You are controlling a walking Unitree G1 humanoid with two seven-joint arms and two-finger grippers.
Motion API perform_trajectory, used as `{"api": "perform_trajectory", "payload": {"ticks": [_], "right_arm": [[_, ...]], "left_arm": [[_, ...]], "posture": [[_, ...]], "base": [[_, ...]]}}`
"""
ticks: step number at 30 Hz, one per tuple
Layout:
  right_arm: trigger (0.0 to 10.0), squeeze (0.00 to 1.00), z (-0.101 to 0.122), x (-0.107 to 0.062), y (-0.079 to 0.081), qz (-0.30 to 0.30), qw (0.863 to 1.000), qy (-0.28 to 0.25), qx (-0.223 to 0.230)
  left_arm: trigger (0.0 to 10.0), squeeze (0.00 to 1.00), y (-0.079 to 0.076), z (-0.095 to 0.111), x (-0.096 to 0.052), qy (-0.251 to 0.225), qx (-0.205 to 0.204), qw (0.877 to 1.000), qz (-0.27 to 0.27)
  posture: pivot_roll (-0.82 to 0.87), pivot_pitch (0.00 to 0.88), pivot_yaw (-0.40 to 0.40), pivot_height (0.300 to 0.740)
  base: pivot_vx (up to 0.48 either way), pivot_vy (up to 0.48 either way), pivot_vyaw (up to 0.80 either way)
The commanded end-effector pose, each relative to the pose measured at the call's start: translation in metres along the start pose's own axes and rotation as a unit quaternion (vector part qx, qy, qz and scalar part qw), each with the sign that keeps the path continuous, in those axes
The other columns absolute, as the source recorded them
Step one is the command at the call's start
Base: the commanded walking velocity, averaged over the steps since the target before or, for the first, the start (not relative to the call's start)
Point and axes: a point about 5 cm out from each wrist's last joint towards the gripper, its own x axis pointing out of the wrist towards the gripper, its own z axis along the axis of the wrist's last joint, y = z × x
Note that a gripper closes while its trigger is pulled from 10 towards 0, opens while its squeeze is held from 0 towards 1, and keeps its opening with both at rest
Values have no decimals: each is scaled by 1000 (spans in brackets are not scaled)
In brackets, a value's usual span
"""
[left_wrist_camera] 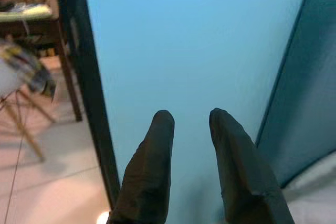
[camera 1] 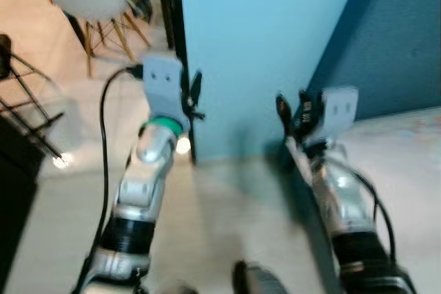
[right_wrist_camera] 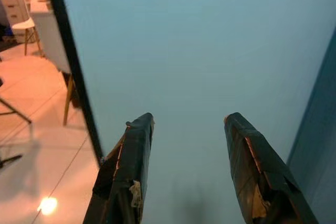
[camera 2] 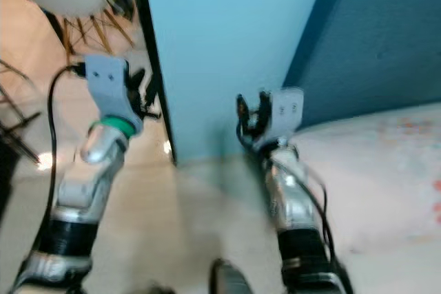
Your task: Clean up the room
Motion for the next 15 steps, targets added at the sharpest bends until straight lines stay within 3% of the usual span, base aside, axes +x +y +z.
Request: {"api": "perform_trajectory", "payload": {"ticks": [1, 7, 15], "right_arm": [[10000, 0, -5, -2, 3, 2, 1000, 9, 5], [10000, 0, -4, -2, 2, -1, 1000, 9, 8], [10000, 0, -2, -1, -1, -6, 1000, 5, 9]], "left_arm": [[10000, 0, 3, -4, -2, 7, 0, 1000, -1], [10000, 0, 1, -5, -3, 9, -2, 1000, -23], [10000, 0, -8, 0, -3, 0, -21, 998, -63]], "posture": [[-64, 33, 41, 736], [-64, 30, 41, 736], [-66, 33, 43, 736]], "base": [[446, 0, 0], [397, 0, -800], [0, 0, -800]]}}
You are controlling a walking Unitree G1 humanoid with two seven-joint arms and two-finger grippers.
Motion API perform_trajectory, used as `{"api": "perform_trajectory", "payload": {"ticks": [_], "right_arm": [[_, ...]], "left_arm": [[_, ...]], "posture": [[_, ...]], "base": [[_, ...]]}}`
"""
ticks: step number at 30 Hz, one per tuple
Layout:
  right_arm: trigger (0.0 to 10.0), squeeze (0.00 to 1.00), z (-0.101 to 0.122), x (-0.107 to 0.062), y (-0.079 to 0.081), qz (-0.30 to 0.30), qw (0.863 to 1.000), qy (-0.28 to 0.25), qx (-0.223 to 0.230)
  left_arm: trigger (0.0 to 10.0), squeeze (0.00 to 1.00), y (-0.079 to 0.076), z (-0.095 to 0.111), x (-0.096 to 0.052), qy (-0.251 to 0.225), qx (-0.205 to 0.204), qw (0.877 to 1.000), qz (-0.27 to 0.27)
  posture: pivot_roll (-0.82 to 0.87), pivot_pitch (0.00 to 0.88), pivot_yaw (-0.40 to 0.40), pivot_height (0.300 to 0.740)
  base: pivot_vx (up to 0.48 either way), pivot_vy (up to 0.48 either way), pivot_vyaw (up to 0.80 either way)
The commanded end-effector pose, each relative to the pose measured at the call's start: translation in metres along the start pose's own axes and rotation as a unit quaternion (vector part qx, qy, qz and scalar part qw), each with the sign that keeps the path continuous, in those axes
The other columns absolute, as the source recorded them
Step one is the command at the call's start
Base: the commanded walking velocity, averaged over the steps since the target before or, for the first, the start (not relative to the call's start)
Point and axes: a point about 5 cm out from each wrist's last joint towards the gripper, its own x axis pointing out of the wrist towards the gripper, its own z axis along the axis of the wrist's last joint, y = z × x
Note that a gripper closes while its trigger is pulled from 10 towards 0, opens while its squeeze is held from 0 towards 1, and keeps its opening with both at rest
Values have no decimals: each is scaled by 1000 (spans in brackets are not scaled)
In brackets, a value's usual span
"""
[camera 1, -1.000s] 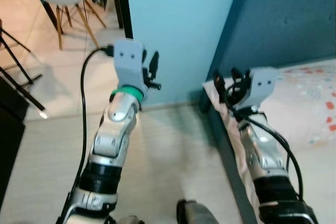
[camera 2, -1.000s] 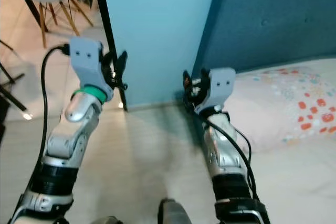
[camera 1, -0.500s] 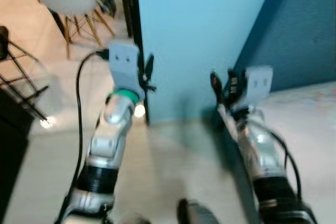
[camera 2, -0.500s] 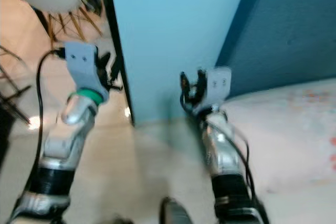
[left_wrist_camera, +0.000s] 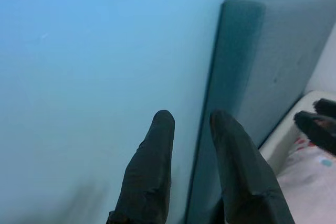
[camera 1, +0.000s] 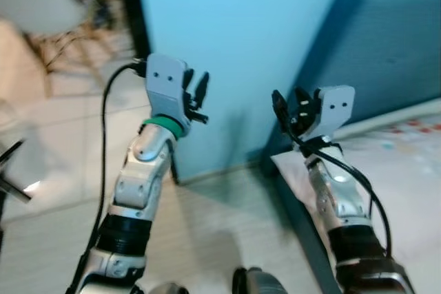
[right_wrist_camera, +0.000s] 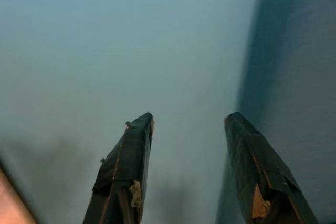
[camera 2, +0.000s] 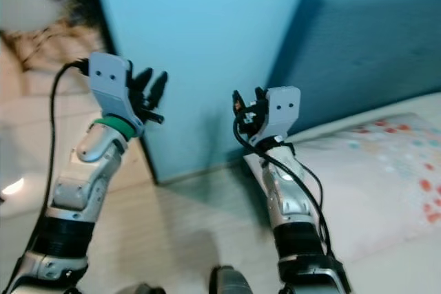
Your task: Clean up the room
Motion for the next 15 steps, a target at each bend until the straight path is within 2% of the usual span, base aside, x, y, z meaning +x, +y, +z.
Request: {"api": "perform_trajectory", "payload": {"ticks": [1, 15], "right_arm": [[10000, 0, -6, -3, 5, 4, 1000, 11, 11], [10000, 0, 1, 0, 10, 16, 999, -6, 34]], "left_arm": [[10000, 0, 5, -1, -2, 2, -6, 1000, 8], [10000, 0, 8, 2, 0, -2, -16, 1000, 15]], "posture": [[-66, 34, 44, 736], [-66, 37, 47, 736]], "base": [[0, 0, -800], [0, 0, -800]]}}
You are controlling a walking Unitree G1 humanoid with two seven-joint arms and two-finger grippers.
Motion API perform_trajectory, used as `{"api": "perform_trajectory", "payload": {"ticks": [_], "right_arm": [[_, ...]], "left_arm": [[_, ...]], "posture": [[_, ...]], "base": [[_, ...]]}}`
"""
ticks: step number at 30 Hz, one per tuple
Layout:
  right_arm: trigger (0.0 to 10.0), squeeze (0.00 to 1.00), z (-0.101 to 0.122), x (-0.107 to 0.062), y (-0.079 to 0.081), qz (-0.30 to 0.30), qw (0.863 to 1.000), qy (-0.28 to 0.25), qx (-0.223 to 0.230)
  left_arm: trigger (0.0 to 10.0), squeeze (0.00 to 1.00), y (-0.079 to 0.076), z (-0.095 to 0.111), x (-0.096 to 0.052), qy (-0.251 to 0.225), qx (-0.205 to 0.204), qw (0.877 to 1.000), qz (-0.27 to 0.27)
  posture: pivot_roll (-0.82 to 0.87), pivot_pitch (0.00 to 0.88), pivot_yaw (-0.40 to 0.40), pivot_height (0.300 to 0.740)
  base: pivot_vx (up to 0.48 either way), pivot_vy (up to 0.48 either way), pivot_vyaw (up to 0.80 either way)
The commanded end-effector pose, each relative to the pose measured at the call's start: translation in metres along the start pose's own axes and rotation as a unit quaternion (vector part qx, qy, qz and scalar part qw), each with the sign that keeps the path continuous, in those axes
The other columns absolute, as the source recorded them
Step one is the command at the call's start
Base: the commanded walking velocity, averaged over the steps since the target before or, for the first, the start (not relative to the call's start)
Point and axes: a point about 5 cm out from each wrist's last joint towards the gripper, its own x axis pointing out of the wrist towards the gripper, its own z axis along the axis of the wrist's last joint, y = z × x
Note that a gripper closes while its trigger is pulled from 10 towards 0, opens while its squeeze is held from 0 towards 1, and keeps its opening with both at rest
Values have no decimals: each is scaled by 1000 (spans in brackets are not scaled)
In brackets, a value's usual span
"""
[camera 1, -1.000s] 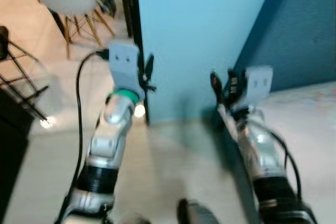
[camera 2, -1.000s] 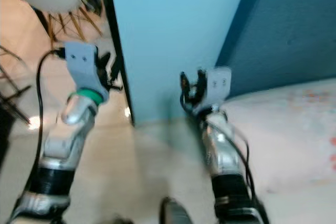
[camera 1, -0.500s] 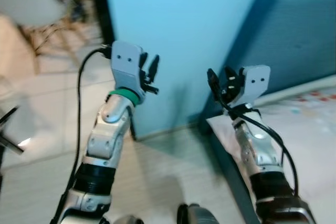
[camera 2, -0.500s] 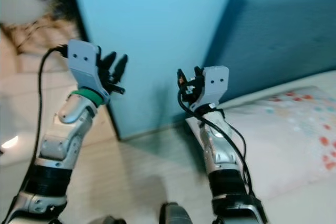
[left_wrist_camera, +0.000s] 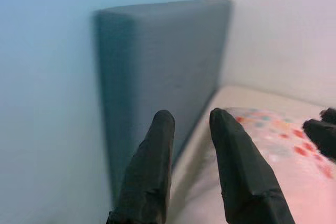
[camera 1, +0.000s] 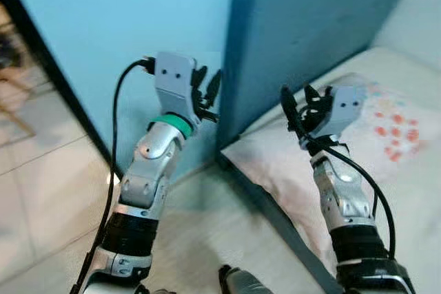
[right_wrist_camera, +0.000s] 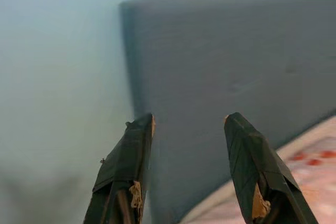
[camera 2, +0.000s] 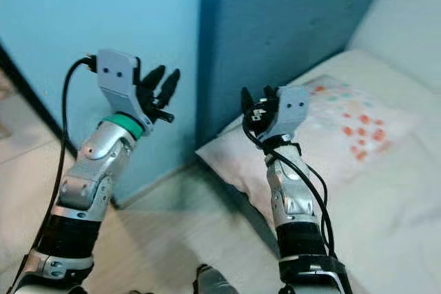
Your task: Clean up the room
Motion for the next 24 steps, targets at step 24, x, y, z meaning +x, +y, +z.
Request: {"api": "perform_trajectory", "payload": {"ticks": [24], "right_arm": [[10000, 0, -7, -3, 7, 13, 1000, 15, -1]], "left_arm": [[10000, 0, 3, 1, 1, -8, 5, 1000, 16]], "posture": [[-65, 40, 50, 736]], "base": [[151, 0, -590]]}}
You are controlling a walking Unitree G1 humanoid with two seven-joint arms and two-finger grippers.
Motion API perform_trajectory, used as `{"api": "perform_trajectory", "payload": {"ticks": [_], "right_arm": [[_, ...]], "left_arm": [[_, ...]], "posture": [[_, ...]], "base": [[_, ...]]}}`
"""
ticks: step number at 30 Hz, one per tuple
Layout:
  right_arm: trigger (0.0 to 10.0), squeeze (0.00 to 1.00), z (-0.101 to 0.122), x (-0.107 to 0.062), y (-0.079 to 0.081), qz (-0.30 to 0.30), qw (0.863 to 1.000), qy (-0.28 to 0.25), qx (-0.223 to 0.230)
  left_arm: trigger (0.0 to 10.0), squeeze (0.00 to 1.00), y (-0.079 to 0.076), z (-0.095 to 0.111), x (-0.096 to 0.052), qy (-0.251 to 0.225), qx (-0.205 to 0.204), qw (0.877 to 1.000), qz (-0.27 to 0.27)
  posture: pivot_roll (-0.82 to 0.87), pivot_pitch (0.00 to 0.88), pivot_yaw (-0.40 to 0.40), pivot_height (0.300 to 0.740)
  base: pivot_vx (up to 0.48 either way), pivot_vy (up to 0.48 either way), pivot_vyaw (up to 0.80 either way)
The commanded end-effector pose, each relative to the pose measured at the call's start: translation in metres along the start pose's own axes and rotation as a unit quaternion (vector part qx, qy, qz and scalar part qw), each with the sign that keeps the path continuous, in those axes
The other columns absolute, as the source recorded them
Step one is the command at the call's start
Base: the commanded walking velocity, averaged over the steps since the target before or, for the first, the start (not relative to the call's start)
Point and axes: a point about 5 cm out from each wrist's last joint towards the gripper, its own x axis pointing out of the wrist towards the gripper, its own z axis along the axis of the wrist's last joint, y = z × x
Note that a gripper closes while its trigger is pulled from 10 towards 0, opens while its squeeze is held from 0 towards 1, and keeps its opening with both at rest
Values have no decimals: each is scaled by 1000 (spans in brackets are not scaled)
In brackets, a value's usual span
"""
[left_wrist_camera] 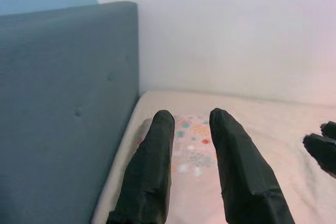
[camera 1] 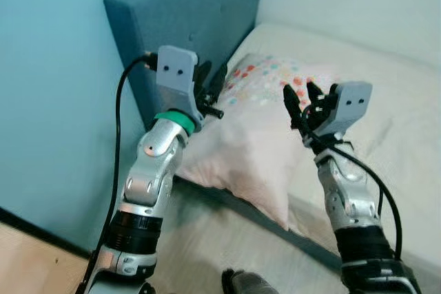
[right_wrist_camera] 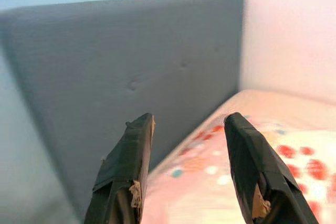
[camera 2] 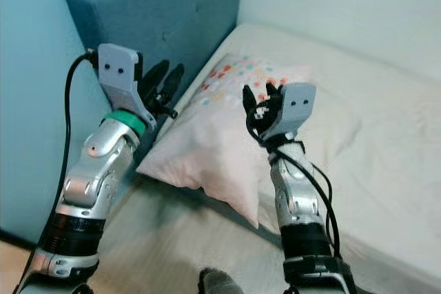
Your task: Clean up the room
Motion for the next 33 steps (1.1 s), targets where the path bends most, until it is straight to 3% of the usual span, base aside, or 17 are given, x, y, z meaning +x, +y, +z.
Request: {"api": "perform_trajectory", "payload": {"ticks": [1, 13, 23, 27, 33], "right_arm": [[10000, 0, -2, -2, 0, 1, 1000, 7, -5], [10000, 0, -3, -2, -1, 5, 1000, 10, -2], [10000, 0, -3, -2, -1, 4, 1000, 10, 1], [10000, 0, -3, -2, -3, 2, 1000, 11, 0], [10000, 0, -2, -2, -6, -2, 1000, 11, -5]], "left_arm": [[10000, 0, 0, -1, 0, 2, 4, 1000, 4], [10000, 0, -1, -1, 0, 0, 3, 1000, 5], [10000, 0, -5, -3, 0, 5, -5, 1000, -16], [10000, 0, -16, -6, -3, 15, -15, 998, -59], [10000, 0, -21, -8, -4, 23, -22, 997, -73]], "posture": [[-65, 41, 50, 736], [-66, 42, 47, 736], [-68, 41, 46, 736], [-71, 38, 47, 736], [-72, 32, 46, 736]], "base": [[480, 0, 0], [480, 0, -70], [348, 0, -795], [298, 0, -788], [179, 0, -772]]}}
